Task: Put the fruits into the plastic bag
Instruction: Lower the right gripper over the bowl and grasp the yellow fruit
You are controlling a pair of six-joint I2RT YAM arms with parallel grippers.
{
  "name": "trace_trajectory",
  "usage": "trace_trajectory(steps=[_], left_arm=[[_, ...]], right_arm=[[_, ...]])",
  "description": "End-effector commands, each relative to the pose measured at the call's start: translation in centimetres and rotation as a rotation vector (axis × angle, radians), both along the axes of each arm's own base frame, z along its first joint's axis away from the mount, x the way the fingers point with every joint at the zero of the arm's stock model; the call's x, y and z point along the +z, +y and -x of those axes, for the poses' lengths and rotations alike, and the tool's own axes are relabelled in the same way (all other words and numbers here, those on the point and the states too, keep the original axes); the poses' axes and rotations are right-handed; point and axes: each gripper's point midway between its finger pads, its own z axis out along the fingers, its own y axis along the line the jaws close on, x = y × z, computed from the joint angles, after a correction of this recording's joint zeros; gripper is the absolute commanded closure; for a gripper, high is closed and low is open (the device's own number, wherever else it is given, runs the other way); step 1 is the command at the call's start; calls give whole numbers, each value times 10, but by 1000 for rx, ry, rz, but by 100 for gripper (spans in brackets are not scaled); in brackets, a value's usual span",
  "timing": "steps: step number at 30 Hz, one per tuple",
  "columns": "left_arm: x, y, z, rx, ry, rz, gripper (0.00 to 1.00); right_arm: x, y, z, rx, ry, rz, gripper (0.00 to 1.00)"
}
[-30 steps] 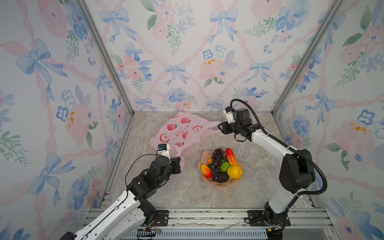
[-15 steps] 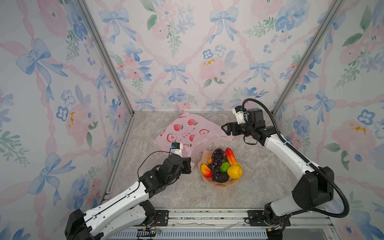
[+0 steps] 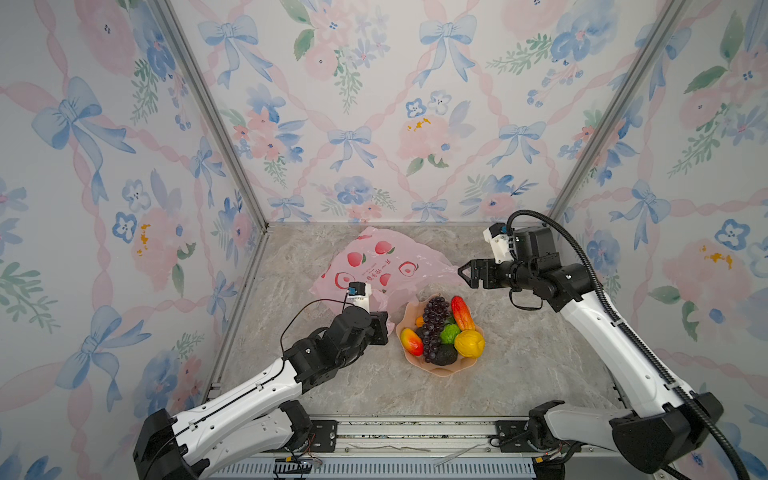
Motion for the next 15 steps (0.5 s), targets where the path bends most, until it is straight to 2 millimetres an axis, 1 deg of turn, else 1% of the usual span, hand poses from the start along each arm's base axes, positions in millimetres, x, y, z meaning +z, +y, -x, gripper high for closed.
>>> trace_trajectory(steps=[1,5,8,11,13,15], left_arm=[[11,0,0,-1,-38,14,100],[10,1,2,-8,-37,16,100],[9,2,4,-10,-38,18,100],[8,3,5,-7,-38,18,100],[8,2,5,-11,-37,17,100],[9,0,4,-17,-36,17,100]], right_arm=[[-39,-19,44,-37,207,125,7],[-68,-16,80,9,305,208,6],[-92,-10,100,47,378,224,3],[-114,-5,109,59,430,205,1],[-127,-5,110,51,449,204,1],[-135,-4,109,47,460,205,1]])
